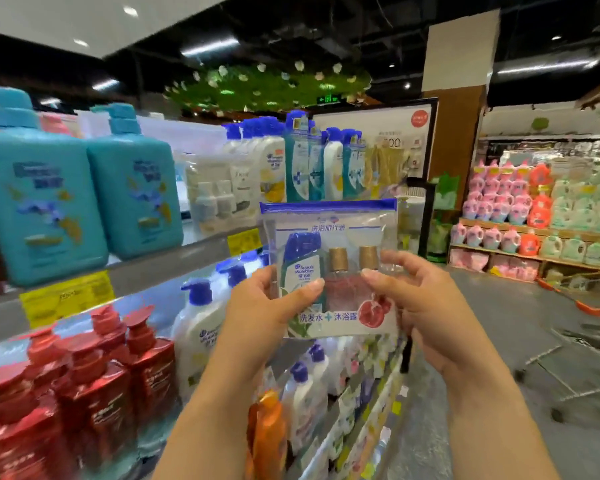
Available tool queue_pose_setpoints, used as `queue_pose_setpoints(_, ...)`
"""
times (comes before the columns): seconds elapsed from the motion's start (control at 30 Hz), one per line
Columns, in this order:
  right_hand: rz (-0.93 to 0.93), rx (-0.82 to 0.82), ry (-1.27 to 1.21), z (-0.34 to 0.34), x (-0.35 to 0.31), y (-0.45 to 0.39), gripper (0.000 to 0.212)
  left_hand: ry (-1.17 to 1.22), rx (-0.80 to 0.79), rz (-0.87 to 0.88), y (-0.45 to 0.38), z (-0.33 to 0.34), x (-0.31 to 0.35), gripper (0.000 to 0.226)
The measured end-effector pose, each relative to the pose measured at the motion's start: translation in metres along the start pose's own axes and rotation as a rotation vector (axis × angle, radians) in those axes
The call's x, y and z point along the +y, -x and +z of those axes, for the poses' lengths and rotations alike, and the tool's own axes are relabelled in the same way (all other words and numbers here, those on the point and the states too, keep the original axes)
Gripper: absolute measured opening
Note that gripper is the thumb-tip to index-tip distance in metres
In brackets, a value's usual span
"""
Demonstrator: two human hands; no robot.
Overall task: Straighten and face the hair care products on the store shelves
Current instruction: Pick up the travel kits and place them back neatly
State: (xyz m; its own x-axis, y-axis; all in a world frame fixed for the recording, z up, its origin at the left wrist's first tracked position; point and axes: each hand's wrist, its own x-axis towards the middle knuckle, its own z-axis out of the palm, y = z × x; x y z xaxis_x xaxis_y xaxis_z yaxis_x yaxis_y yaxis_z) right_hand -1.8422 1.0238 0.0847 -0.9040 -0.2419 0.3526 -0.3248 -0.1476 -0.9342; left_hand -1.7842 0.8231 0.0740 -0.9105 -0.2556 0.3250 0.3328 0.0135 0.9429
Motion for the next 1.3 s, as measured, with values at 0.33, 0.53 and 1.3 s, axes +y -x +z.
queue_pose_setpoints(0.33,0.007,-0.35,-0.192,0.001,0.033,-0.173,0.062,-0.093,0.325,0.036,-0.101,0.016,-0.007,0.037)
queue_pose_setpoints(0.53,-0.055,-0.416,-0.25,0.027,0.043,-0.212,0.071,-0.225,0.371,0.102,-0.129,0.001,0.0,0.032)
queue_pose_setpoints(1.3,-0.244,-0.383,-0.367,0.035,0.025,-0.351,0.042,-1.799,0.57,0.136,-0.274,-0.054,0.072,0.025)
